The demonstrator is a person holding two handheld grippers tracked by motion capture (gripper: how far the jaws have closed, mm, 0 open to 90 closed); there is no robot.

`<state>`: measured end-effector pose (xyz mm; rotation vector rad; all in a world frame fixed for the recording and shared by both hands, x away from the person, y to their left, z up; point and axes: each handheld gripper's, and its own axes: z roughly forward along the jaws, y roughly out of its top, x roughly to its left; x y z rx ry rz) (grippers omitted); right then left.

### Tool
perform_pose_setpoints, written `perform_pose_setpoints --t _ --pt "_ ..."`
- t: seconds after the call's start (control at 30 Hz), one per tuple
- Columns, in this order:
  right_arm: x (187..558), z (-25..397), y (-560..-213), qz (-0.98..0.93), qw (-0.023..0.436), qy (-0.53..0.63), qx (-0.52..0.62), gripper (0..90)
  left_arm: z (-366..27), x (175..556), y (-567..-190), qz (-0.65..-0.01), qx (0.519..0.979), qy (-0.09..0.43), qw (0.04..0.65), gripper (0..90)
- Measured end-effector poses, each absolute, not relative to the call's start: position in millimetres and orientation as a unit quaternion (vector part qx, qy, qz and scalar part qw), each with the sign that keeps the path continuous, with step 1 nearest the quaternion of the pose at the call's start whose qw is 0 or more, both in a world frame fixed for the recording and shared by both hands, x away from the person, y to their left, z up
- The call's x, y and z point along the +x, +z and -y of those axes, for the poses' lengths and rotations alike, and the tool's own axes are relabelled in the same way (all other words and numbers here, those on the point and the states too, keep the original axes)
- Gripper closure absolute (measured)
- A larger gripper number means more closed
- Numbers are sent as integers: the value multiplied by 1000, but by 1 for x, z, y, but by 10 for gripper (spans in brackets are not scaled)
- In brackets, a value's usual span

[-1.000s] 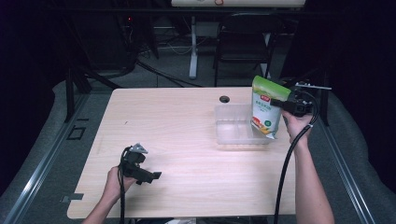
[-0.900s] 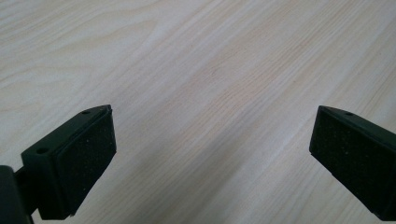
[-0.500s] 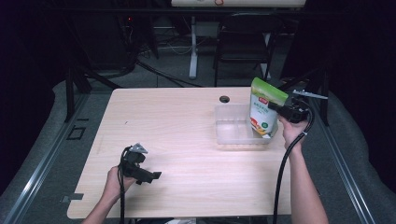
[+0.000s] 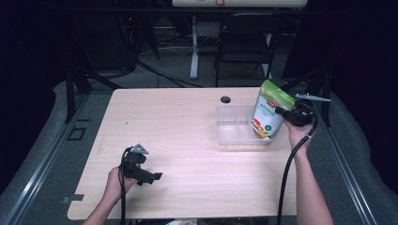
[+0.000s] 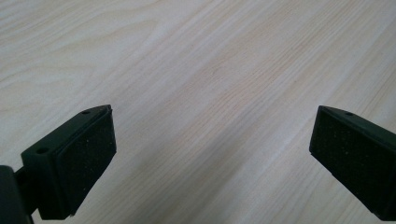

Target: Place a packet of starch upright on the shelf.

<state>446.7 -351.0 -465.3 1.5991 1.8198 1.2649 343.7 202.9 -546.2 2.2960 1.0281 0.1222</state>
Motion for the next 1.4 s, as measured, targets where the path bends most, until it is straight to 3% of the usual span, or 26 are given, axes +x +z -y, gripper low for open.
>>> perform_pose_setpoints --t 0.2,0.37,0.4,0.5,1.0,1.4 --pt "448 356 -467 -650 190 451 582 845 -203 343 -546 -387 868 46 308 5" --pt "445 363 -461 -649 185 443 591 504 -204 343 -546 -387 868 46 308 5" --pt "442 364 -460 -644 189 445 593 504 -204 343 -546 -387 868 46 308 5" --pt "435 366 -454 -649 186 445 588 316 -203 343 -546 -387 868 47 308 5" --pt "389 358 -422 -714 161 414 541 81 -203 343 -545 -387 868 47 307 4" --pt "346 330 -418 -755 145 410 491 20 -203 343 -545 -387 867 46 309 4"
